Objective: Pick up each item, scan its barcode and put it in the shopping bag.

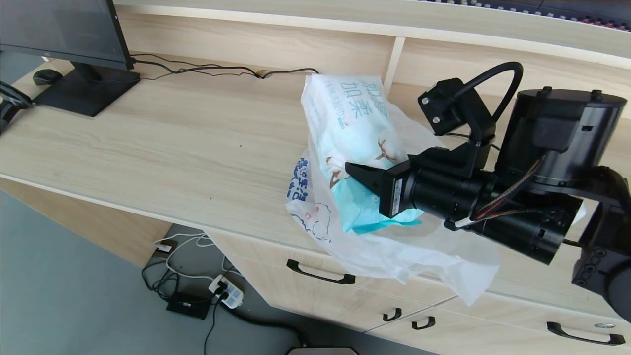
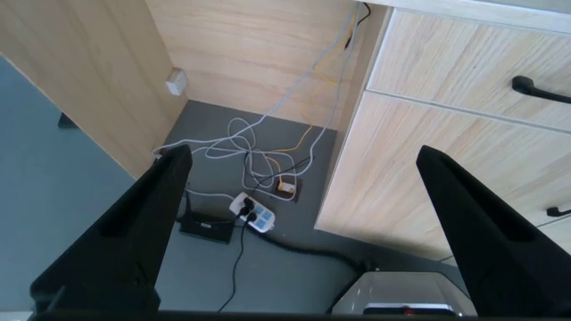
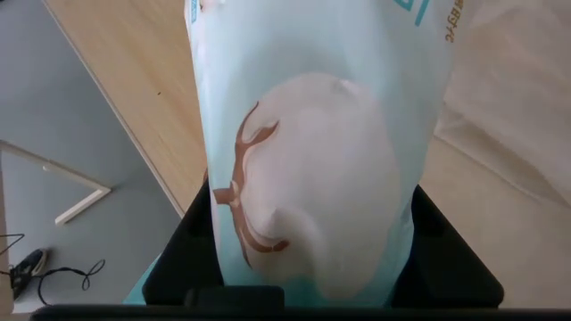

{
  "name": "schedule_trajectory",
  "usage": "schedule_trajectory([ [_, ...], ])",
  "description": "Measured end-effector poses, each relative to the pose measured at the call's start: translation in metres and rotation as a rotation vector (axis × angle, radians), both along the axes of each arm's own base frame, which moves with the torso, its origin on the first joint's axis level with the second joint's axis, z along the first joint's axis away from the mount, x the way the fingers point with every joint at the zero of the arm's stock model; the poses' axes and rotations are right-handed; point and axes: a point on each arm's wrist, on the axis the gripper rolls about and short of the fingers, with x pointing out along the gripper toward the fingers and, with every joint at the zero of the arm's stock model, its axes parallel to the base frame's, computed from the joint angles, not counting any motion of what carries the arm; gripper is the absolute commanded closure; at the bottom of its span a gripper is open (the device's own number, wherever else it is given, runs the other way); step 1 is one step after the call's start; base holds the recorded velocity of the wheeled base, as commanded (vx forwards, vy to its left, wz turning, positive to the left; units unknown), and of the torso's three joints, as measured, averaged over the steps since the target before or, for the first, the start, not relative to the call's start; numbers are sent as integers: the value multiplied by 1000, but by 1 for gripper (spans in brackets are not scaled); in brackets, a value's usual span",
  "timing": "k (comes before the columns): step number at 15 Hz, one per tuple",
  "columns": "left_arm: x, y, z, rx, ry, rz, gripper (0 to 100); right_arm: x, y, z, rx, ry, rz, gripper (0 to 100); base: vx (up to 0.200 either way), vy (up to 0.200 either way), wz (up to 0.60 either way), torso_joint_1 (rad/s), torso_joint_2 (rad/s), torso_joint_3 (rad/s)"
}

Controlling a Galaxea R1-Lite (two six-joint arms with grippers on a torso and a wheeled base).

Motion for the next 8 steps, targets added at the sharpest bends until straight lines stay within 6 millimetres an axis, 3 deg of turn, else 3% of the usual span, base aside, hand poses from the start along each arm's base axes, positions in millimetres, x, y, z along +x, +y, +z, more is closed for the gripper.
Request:
schedule_trajectory([
  [4,0,0,0,1,0,1,0,4,5,-10,-17,23,0,100,0,0,0,0,0,0],
  [8,0,0,0,1,0,0,0,18,-9,-11,-25,8,-76,100,0,0,0,0,0,0],
])
